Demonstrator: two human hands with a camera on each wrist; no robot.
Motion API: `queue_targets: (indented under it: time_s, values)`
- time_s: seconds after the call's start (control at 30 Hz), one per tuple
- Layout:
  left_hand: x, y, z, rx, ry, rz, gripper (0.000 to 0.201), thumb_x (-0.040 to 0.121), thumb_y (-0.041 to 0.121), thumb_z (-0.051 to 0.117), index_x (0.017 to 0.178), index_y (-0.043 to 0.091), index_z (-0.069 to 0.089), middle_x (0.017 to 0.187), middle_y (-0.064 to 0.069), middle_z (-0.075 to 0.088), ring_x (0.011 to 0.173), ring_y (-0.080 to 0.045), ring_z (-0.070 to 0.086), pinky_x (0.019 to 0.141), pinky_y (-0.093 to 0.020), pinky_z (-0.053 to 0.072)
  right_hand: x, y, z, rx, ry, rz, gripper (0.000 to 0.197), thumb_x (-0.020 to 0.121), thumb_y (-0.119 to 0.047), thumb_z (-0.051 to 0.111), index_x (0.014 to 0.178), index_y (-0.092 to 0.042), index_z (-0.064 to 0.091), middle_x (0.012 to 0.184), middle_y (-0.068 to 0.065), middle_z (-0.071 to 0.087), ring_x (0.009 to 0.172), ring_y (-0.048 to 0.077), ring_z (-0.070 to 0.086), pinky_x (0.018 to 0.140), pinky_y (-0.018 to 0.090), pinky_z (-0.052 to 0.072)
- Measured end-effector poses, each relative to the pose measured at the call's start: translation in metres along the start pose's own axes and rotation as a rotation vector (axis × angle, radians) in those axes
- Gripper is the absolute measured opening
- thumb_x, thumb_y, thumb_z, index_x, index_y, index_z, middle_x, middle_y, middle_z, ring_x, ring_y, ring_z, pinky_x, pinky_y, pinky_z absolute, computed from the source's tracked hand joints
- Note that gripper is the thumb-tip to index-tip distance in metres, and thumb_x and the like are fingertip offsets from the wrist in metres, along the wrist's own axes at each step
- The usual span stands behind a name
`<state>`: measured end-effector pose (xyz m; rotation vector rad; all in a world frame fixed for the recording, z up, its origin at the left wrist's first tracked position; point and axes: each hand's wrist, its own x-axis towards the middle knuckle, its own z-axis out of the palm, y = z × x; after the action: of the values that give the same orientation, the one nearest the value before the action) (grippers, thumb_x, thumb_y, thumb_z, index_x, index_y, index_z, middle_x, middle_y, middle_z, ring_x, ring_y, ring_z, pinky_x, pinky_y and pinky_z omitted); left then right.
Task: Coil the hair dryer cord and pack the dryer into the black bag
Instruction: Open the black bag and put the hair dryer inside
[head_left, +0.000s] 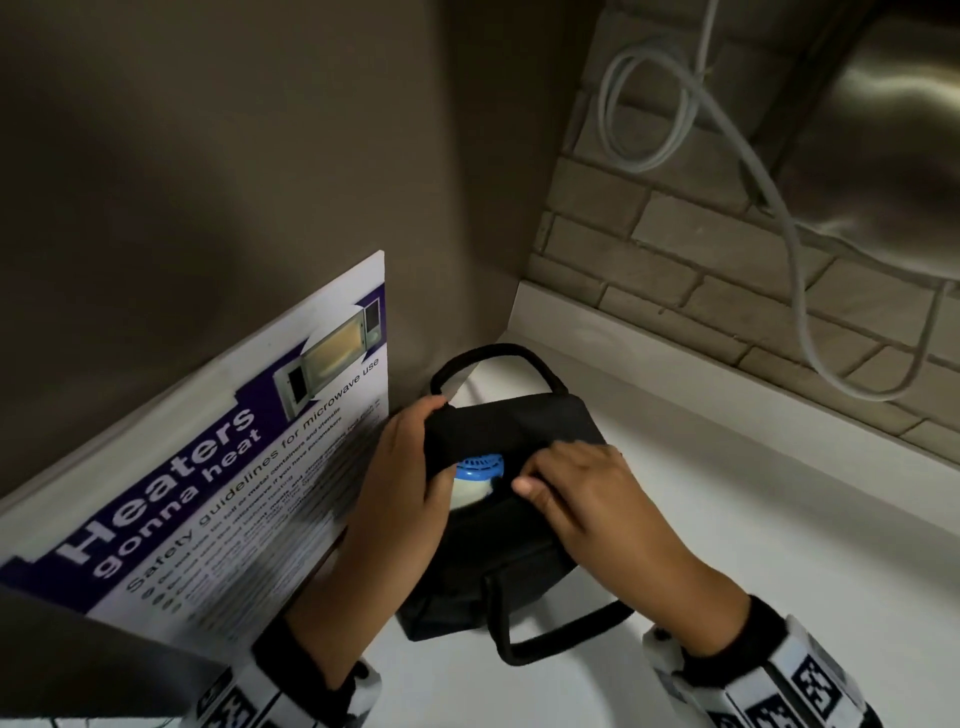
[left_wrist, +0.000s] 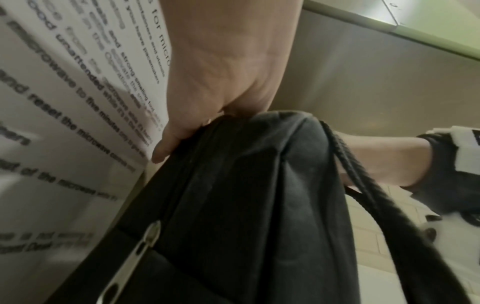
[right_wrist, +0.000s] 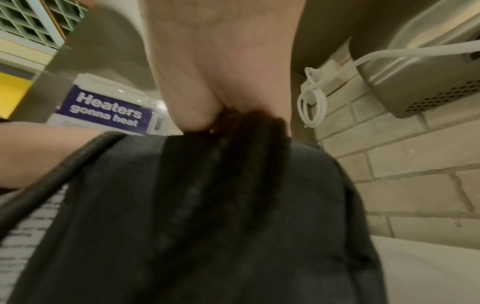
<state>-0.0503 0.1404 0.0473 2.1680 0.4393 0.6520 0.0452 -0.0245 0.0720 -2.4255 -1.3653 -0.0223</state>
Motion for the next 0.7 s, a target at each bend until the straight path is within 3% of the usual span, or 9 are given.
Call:
queue_targets:
  time_s: [0.1,0.17,0.27,0.33,0.4,0.47,0.53,0.6,0.7]
  values:
    - [-0.014,-0.004,-0.007,0.085,0.04,-0.036,0.042,0.088,0.008,0.055,0.129,0.014,0.048,0.124,-0.003,0.054,0.108,-0.002,0.046,0.092,-0.015,0.041,-0.004,-0.015,0.002,-0.005,-0.009,-0.047,0.034,0.093,-0.051,0.037,0.093,-0.026,0.059,0.088,-0.01,0.058,0.087,0.009,0.053,0.087,0.027,0.036]
    - [-0.023,-0.011,-0.015,0.187,0.021,-0.107,0.036,0.091,0.017,0.054,0.126,0.011,0.051,0.119,-0.005,0.056,0.107,-0.011,0.054,0.087,-0.019,0.04,-0.006,-0.018,0.003,0.005,0.113,-0.06,0.023,0.093,-0.042,0.045,0.091,-0.023,0.059,0.086,-0.009,0.056,0.084,0.01,0.052,0.085,0.027,0.035]
    - [-0.033,-0.03,-0.02,0.359,-0.106,-0.168,0.023,0.093,0.029,0.051,0.101,0.01,0.06,0.08,0.002,0.056,0.072,-0.012,0.055,0.064,-0.017,0.039,-0.011,-0.02,0.004,0.076,0.327,-0.058,0.017,0.093,-0.029,0.049,0.086,-0.018,0.06,0.083,-0.007,0.054,0.081,0.011,0.049,0.083,0.027,0.034]
    - [-0.036,-0.039,-0.018,0.404,-0.232,-0.227,0.022,0.093,0.03,0.051,0.089,0.01,0.058,0.066,0.006,0.047,0.065,-0.012,0.05,0.059,-0.018,0.035,-0.016,-0.026,0.004,0.119,0.337,-0.087,0.02,0.094,-0.027,0.045,0.084,-0.017,0.059,0.083,-0.006,0.052,0.081,0.012,0.049,0.085,0.029,0.035]
    - [-0.037,-0.043,-0.015,0.282,-0.297,-0.329,0.021,0.093,0.028,0.05,0.091,0.008,0.055,0.067,0.004,0.051,0.067,-0.019,0.053,0.059,-0.022,0.039,-0.02,-0.031,0.007,0.125,0.262,-0.109,0.023,0.096,-0.031,0.042,0.084,-0.019,0.058,0.084,-0.008,0.052,0.083,0.011,0.049,0.089,0.033,0.035]
    - [-0.035,-0.048,-0.015,0.156,-0.339,-0.46,0.031,0.091,0.031,0.052,0.1,0.001,0.054,0.081,-0.011,0.065,0.072,-0.028,0.061,0.062,-0.032,0.05,-0.021,-0.033,0.008,0.1,0.189,-0.113,0.026,0.097,-0.04,0.041,0.086,-0.023,0.057,0.085,-0.012,0.052,0.086,0.008,0.049,0.092,0.035,0.035]
    - [-0.032,-0.053,-0.017,0.035,-0.374,-0.58,0.038,0.09,0.031,0.055,0.107,-0.003,0.053,0.088,-0.019,0.067,0.067,-0.025,0.062,0.057,-0.03,0.05,-0.022,-0.034,0.005,0.079,0.147,-0.126,0.03,0.096,-0.049,0.04,0.088,-0.026,0.057,0.086,-0.014,0.052,0.089,0.007,0.05,0.093,0.035,0.033]
    - [-0.03,-0.057,-0.019,-0.069,-0.419,-0.679,0.036,0.09,0.03,0.057,0.107,-0.002,0.053,0.078,-0.011,0.063,0.059,-0.016,0.055,0.051,-0.023,0.043,-0.024,-0.039,0.005,0.045,0.11,-0.157,0.03,0.095,-0.054,0.042,0.092,-0.029,0.06,0.089,-0.017,0.054,0.094,0.007,0.05,0.095,0.034,0.03]
    - [-0.031,-0.058,-0.019,-0.246,-0.483,-0.827,0.017,0.091,0.03,0.058,0.094,0.013,0.053,0.064,0.002,0.053,0.05,-0.008,0.047,0.042,-0.017,0.037,-0.03,-0.046,0.012,0.003,0.086,-0.224,0.023,0.096,-0.049,0.045,0.096,-0.034,0.063,0.093,-0.018,0.057,0.1,0.007,0.049,0.099,0.035,0.028]
